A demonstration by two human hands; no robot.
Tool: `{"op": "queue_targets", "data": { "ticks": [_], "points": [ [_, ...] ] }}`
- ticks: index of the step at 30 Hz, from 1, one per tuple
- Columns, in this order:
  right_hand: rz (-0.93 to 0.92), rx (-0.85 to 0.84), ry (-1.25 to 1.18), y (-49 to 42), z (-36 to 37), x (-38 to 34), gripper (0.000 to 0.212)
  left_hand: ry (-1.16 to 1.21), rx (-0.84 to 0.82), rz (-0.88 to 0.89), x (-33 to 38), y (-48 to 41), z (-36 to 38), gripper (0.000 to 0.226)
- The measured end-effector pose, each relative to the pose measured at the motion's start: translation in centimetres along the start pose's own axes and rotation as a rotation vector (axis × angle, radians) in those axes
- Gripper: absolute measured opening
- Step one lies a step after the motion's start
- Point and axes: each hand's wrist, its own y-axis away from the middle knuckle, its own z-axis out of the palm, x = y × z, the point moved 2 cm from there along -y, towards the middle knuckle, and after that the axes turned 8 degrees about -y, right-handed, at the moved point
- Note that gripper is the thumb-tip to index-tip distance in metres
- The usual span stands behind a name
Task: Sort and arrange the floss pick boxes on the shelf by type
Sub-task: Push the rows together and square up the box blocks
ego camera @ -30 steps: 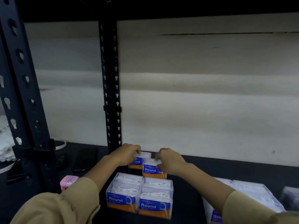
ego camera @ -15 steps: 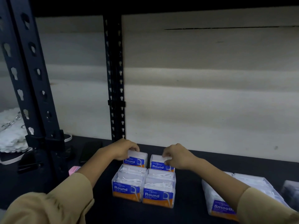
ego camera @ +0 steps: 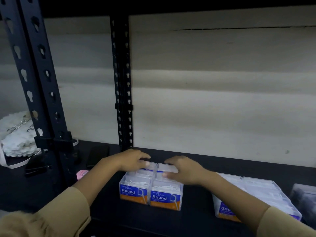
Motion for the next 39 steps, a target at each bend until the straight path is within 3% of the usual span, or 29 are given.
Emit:
{"op": "queue_targets", "data": {
  "ticks": [5,11,16,22,29,39],
  "points": [
    [0.024,-0.064,0.082,2.8,2.5,-1.8,0.113,-0.088,-0.092,0.039,1.3,3.4,2.2,0.118],
    [0.081,-0.125,0.181,2.9,3.7,-1.3,0.127,-0.270,-0.112,0.063,0.6,4.6,3.6,0.139],
    [0.099,-0.091,0.202,2.7,3.9,-1.3,0.107,-0.150,-0.020,0.073,0.5,4.1,4.4,0.126],
    [0.066,-0.077,0.240,2.9,3.7,-0.7,0.102,-0.033,0.030,0.075,1.2,3.3,5.0,0.121],
    [0.064,-0.082,0.251,3.4,3.2,0.6,0.102,-0.093,0.092,0.107,2.6,2.7,5.4,0.115],
    [0.094,-0.095,0.114,4.0,3.0,1.3,0.102,-0.028,0.108,0.113,3.3,2.1,5.6,0.114]
  ]
}}
